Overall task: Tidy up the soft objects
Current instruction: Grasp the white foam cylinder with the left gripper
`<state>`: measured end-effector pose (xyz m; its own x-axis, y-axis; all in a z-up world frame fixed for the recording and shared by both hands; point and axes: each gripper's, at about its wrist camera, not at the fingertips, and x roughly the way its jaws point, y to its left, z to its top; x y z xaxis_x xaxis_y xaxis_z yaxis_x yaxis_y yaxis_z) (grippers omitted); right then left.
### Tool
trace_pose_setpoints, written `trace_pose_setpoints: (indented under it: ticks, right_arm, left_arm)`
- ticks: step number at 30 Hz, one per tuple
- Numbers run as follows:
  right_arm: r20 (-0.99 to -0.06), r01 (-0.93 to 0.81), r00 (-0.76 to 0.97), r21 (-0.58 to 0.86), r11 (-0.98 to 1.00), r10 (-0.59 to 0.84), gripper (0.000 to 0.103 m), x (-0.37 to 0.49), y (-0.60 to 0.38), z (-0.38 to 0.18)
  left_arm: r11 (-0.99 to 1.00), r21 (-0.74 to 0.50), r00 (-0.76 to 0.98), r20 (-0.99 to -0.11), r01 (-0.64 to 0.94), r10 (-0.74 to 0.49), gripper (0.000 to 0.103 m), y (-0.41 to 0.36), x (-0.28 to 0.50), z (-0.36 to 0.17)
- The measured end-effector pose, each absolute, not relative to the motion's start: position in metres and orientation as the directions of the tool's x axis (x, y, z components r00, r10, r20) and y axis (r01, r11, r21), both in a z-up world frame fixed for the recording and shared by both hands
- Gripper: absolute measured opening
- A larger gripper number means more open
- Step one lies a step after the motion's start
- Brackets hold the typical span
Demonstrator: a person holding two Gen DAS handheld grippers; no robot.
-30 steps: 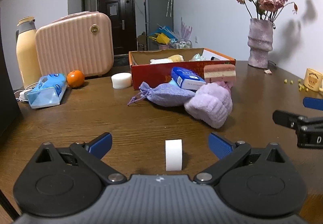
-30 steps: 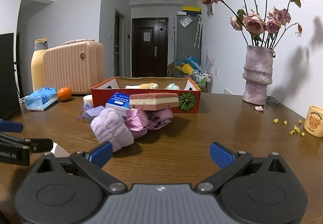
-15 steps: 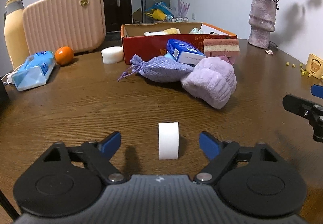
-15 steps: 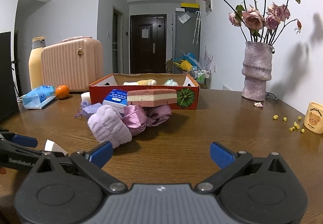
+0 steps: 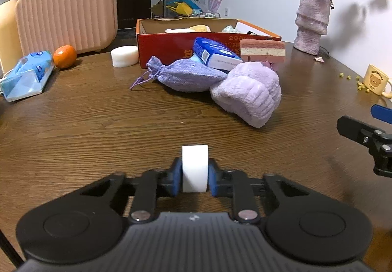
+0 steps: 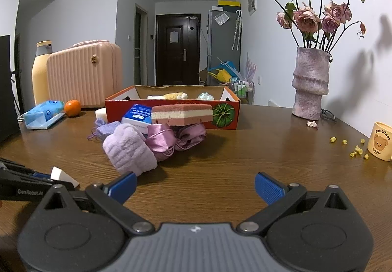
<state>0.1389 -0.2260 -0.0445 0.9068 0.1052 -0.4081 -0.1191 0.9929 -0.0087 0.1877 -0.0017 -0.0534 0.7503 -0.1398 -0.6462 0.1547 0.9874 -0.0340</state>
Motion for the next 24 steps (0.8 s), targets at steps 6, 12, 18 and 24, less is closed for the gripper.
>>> trace_pose_setpoints:
  ticks: [6, 12, 18, 24]
  right_arm:
    - [-0.411, -0.117, 0.906, -0.010, 0.993, 0.102, 0.103, 0.139, -0.226, -0.045]
    - [-0.416, -0.125, 0.903, -0.017, 0.992, 0.107, 0.103, 0.141, -0.224, -0.046]
    - [-0.420, -0.169, 0.897, -0.036, 0.985, 0.139, 0.103, 0.142, -0.213, -0.048]
    - [-0.414, -0.228, 0.892, -0.065, 0.971, 0.182, 0.103, 0.147, -0.193, -0.049]
  left_arm:
    - [0.984, -0.050, 0.752, -0.639, 0.169, -0.162, 0.019, -0.001, 0.187, -0.052]
    - [0.985, -0.051, 0.778, -0.607, 0.164, -0.161, 0.019, 0.002, 0.183, -0.046]
    - [0.989, -0.056, 0.818, -0.557, 0.135, -0.143, 0.019, 0.011, 0.182, -0.037]
    - [0.991, -0.056, 0.847, -0.514, 0.121, -0.133, 0.019, 0.018, 0.179, -0.029]
